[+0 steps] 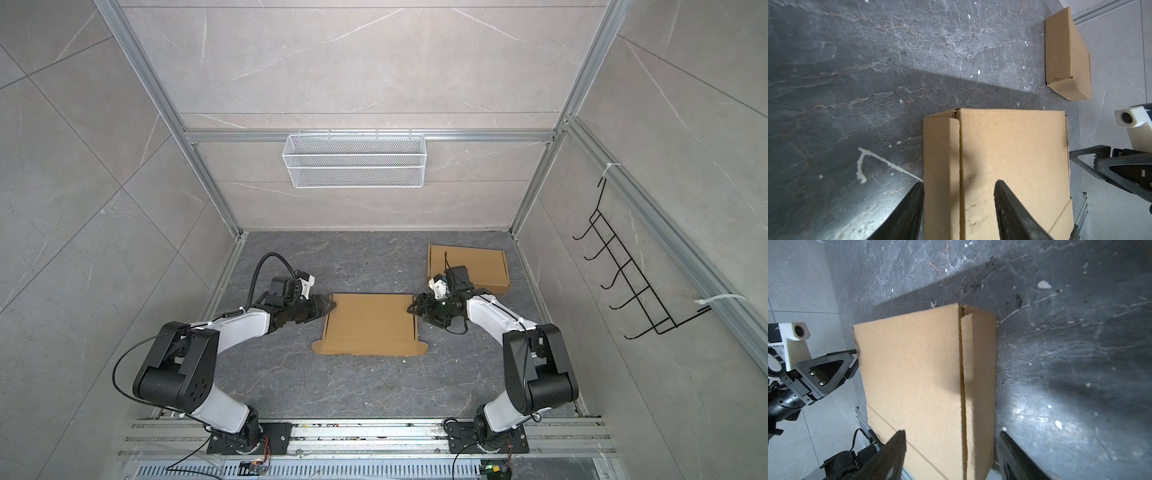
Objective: Fold the paper box
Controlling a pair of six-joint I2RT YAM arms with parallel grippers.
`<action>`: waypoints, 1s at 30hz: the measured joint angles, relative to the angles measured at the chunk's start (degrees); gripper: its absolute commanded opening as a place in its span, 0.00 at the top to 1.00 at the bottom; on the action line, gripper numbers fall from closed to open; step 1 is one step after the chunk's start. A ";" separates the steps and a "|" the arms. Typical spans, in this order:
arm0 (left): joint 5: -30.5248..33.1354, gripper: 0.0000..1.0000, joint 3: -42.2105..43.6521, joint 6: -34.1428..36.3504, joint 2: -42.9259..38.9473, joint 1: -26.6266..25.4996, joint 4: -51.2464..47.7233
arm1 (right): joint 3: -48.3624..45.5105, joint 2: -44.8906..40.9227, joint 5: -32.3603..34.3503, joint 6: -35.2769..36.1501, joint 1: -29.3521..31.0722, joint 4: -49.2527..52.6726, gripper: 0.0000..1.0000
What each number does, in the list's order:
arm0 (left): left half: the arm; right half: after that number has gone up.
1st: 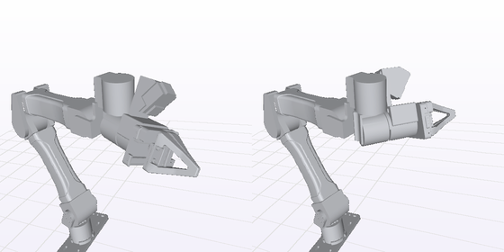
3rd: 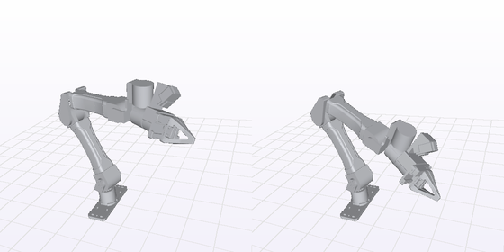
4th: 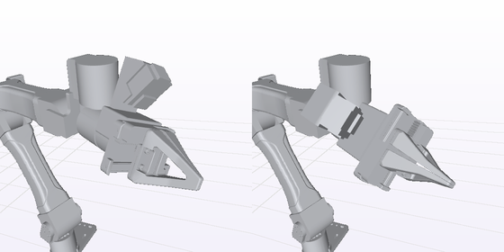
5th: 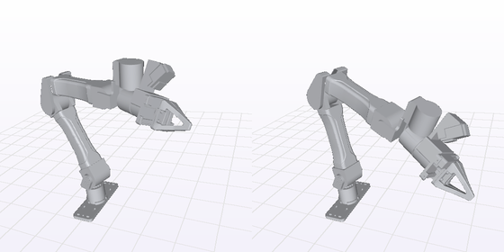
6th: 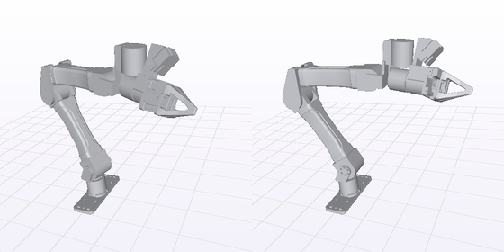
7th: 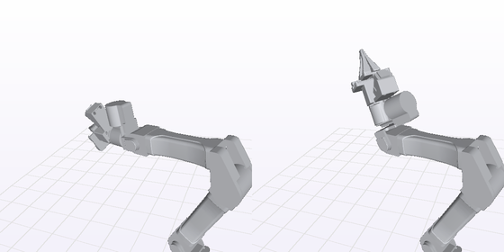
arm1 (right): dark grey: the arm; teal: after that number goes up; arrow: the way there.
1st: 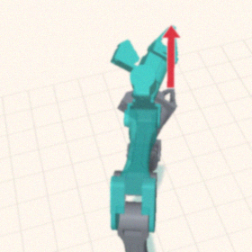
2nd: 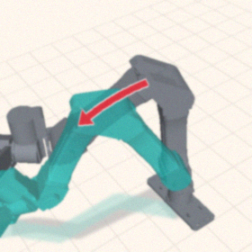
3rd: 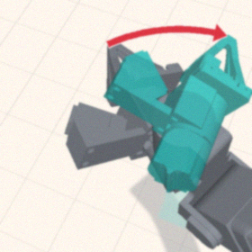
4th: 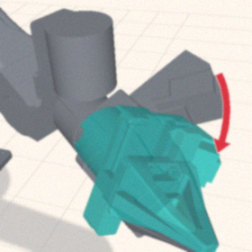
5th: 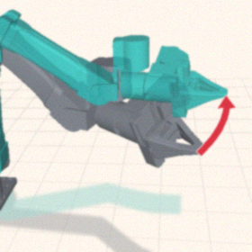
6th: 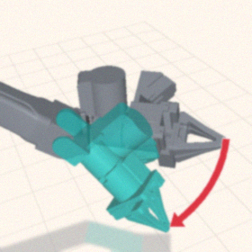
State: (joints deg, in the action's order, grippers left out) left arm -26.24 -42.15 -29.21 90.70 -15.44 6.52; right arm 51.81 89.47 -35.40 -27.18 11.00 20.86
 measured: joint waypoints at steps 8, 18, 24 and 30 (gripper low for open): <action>-1.42 0.60 4.26 0.00 0.63 0.02 6.62 | -0.98 0.17 -0.44 0.00 0.00 -0.76 0.29; -2.80 0.74 6.99 -0.42 0.79 1.03 13.07 | -2.14 0.22 -1.79 0.11 0.00 -2.16 0.19; -2.91 0.77 7.74 -0.50 0.76 1.51 14.43 | -4.35 0.22 -3.21 0.92 0.00 -3.50 0.11; -2.86 0.79 7.89 -0.63 0.81 2.36 14.75 | -6.19 0.20 -4.15 1.36 0.00 -4.52 0.01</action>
State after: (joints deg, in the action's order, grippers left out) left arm -29.10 -34.26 -29.85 91.50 -13.08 21.28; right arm 45.63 89.67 -39.55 -25.82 11.00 16.34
